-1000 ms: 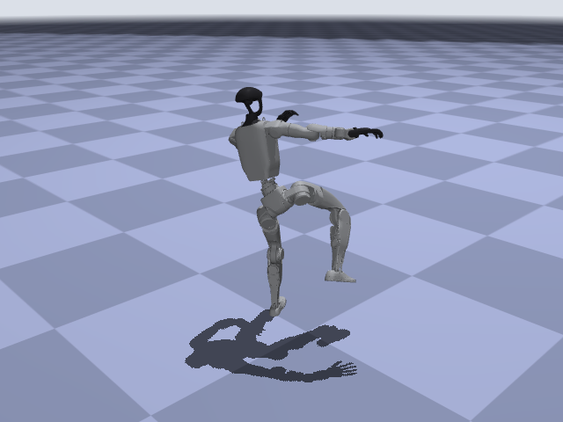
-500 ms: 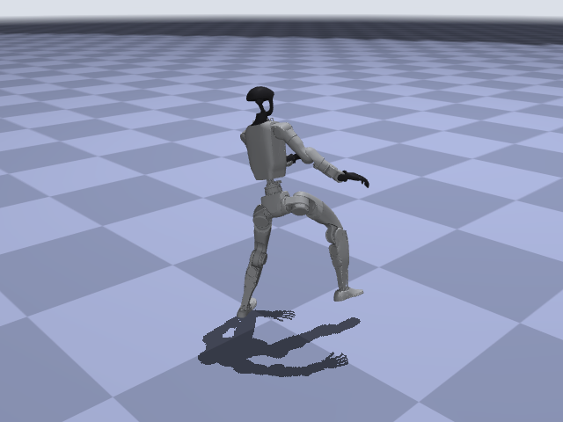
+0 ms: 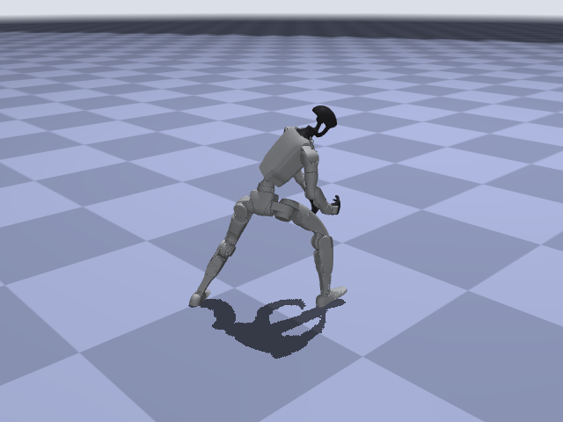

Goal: Kungfu

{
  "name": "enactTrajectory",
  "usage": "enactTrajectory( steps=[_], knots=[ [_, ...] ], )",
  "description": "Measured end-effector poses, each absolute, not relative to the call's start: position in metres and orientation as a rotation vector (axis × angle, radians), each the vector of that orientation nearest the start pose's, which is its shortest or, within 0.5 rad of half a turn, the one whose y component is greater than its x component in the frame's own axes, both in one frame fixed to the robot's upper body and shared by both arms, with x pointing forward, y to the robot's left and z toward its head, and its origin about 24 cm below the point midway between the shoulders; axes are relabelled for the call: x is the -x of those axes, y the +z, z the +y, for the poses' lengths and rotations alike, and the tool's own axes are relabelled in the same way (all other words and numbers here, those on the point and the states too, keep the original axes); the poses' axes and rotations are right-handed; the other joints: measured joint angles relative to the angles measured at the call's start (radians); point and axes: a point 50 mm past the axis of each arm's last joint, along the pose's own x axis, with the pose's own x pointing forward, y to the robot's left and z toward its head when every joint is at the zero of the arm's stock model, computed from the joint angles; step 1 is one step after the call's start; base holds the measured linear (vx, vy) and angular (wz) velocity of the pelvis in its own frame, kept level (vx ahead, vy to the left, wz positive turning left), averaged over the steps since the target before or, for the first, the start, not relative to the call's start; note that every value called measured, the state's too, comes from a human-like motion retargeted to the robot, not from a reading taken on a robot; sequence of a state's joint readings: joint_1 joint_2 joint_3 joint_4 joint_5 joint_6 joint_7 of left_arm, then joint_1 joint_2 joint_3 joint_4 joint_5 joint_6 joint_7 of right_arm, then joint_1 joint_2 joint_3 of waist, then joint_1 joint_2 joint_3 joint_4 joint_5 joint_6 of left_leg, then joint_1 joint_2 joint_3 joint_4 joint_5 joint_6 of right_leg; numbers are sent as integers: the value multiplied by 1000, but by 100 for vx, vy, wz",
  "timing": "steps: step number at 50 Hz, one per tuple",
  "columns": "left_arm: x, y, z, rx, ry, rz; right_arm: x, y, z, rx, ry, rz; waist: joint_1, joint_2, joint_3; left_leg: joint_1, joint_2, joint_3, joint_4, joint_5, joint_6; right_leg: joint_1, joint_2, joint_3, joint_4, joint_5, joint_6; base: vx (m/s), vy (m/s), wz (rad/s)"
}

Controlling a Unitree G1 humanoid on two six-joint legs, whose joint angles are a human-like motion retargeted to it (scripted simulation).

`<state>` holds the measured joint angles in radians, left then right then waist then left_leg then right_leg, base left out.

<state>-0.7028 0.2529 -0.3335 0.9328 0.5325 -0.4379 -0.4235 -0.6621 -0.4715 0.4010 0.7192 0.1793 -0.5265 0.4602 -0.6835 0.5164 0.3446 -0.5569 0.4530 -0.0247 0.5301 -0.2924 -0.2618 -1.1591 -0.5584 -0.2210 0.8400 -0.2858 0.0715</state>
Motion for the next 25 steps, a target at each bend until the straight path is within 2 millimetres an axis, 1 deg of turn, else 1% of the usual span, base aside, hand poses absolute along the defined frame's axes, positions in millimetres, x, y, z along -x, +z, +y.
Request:
enactTrajectory(
  steps=[1, 2, 3, 5, 6, 7, 8, 10, 12, 14, 15, 17, 19, 22, 25],
  knots=[
    [-339, 40, 116, -1020, -869, 57, -344, 122, -142, 496, 780, -322, 12, 2, 9, 19, -5, 21, -23, -4, 0, 10, -5, 0, -5, 1, 4, -8, -3, 25],
    [-330, 41, 128, -1051, -838, 92, -338, 132, -128, 449, 835, -366, 24, 4, 16, 40, -12, 47, -51, -7, 0, 18, -12, 4, -7, 2, 7, 1, -14, 26],
    [-318, 47, 139, -1086, -789, 96, -327, 133, -106, 377, 887, -414, 36, 4, 18, 67, -21, 83, -87, -8, 0, 21, -20, 17, -5, 2, 7, 4, -7, 37],
    [-281, 65, 157, -1126, -708, 45, -300, 139, -62, 198, 1005, -480, 72, 4, 4, 118, -45, 125, -156, -8, 0, 32, -42, 39, -6, 6, 12, 12, 4, 45],
    [-259, 76, 165, -1101, -676, 6, -287, 150, -45, 128, 1057, -512, 91, 4, -9, 138, -60, 112, -177, -7, 0, 43, -50, 49, -8, 7, 19, 23, 13, 36],
    [-238, 87, 168, -1073, -651, -37, -273, 159, -30, 78, 1102, -547, 108, 4, -21, 158, -76, 93, -192, -10, 0, 55, -56, 59, -10, 7, 25, 31, 15, 21],
    [-219, 96, 168, -1034, -612, -84, -261, 165, -19, 67, 1126, -599, 123, 4, -31, 178, -92, 65, -197, -22, 0, 69, -58, 68, -13, 7, 29, 32, 17, 22],
    [-196, 111, 169, -1053, -492, -190, -241, 170, -8, 120, 1121, -746, 140, 4, -50, 201, -125, 55, -211, -28, 0, 100, -85, 78, -32, 22, 40, 26, 25, 44],
    [-192, 115, 177, -1142, -387, -222, -239, 168, -11, 172, 1073, -835, 151, 4, -73, 216, -149, 67, -236, -25, 0, 140, -127, 73, -65, 48, 50, 11, 21, 62],
    [-191, 105, 183, -1175, -369, -149, -241, 160, -16, 150, 1061, -844, 166, 4, -94, 236, -172, 48, -249, -33, 0, 187, -151, 58, -107, 75, 58, 12, 18, 27],
    [-192, 98, 185, -1167, -372, -96, -244, 154, -18, 124, 1059, -815, 175, 3, -101, 246, -183, 33, -251, -40, 0, 210, -156, 50, -130, 88, 60, 13, 22, -7],
    [-197, 89, 183, -1105, -411, -26, -251, 141, -23, 114, 1107, -721, 180, -11, -101, 259, -197, 33, -246, -54, 0, 249, -159, 38, -186, 124, 60, 7, 20, -21],
    [-201, 84, 179, -1045, -450, -12, -256, 136, -30, 118, 1134, -666, 162, -35, -99, 268, -209, 43, -250, -68, 0, 273, -169, 20, -237, 162, 49, 6, 13, -29],
    [-211, 79, 176, -1005, -464, -24, -259, 127, -40, 141, 1151, -593, 109, -66, -97, 282, -238, 57, -254, -85, 0, 289, -190, -34, -292, 220, 33, 18, 20, -50],
    [-221, 71, 176, -984, -484, -7, -261, 114, -51, 146, 1140, -528, 51, -72, -91, 297, -238, 72, -262, -93, 0, 259, -187, -86, -291, 249, 18, 20, 12, -72]
  ],
)
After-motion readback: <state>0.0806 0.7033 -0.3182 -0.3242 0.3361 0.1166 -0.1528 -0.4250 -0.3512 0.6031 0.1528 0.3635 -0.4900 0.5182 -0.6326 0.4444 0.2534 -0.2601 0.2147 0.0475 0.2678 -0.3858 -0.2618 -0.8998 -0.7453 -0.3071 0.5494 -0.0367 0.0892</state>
